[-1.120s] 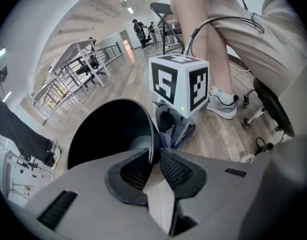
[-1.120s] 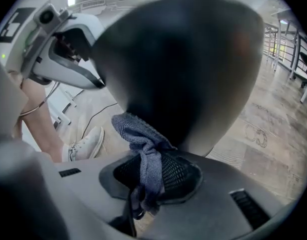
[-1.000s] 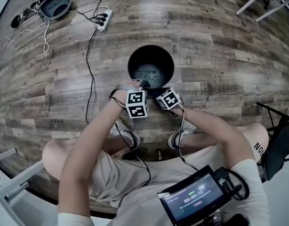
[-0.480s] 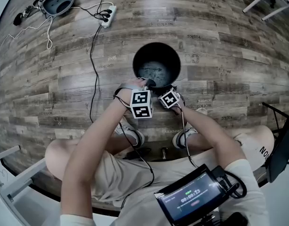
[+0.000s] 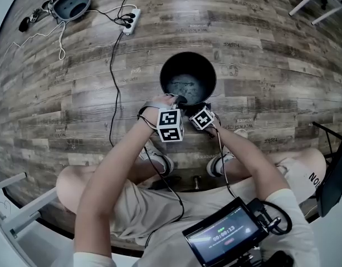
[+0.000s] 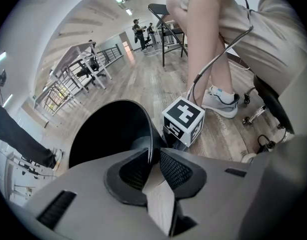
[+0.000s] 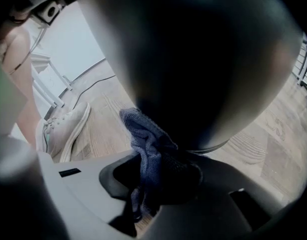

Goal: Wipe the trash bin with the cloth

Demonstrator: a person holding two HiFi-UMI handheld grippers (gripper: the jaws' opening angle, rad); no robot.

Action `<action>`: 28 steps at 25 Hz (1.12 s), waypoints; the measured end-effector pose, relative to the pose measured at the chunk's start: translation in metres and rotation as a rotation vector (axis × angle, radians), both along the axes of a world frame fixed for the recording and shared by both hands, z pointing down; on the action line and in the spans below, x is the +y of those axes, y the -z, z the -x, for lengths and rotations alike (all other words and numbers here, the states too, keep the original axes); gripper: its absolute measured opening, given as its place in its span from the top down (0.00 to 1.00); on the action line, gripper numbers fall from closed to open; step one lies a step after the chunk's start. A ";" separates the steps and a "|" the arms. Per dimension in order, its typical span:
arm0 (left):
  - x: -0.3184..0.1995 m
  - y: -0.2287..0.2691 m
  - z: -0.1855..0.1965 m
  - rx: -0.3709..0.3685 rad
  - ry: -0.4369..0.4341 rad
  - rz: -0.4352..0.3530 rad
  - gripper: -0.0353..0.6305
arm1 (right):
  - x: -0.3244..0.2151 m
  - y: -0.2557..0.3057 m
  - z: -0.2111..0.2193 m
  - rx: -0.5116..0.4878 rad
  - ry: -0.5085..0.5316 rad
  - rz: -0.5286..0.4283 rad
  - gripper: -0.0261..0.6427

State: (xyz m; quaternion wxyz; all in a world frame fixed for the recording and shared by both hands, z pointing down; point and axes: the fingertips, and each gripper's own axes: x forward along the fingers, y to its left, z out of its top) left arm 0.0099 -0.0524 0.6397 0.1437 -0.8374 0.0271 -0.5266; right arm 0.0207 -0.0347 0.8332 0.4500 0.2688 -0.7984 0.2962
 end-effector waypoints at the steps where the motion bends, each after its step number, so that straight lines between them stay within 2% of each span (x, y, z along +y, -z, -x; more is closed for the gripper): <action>1: 0.000 0.000 0.000 0.000 0.007 0.005 0.83 | 0.005 0.005 -0.001 -0.005 0.017 0.008 0.84; 4: -0.001 -0.001 -0.001 -0.003 0.023 0.011 0.83 | 0.019 0.021 -0.004 -0.022 0.058 0.029 0.84; 9: 0.001 -0.003 0.004 -0.047 0.010 0.030 0.83 | 0.026 0.057 -0.004 -0.027 0.052 0.085 0.84; 12: 0.003 -0.003 0.009 -0.082 -0.030 0.023 0.83 | 0.034 0.092 -0.006 -0.011 0.145 0.147 0.84; 15: 0.005 -0.004 0.015 -0.117 -0.072 -0.013 0.83 | 0.044 0.129 -0.014 -0.006 0.230 0.166 0.84; 19: 0.002 0.009 0.013 -0.092 -0.077 -0.020 0.83 | 0.058 0.175 -0.029 -0.015 0.269 0.157 0.84; 22: -0.004 0.016 0.021 -0.123 -0.086 -0.019 0.77 | 0.063 0.206 -0.032 -0.045 0.260 0.136 0.84; 25: -0.012 0.007 0.036 -0.205 -0.115 -0.074 0.77 | 0.057 0.233 -0.033 -0.061 0.198 0.095 0.84; 28: -0.018 -0.003 0.046 -0.223 -0.098 -0.087 0.77 | 0.050 0.258 -0.035 -0.056 0.136 0.053 0.84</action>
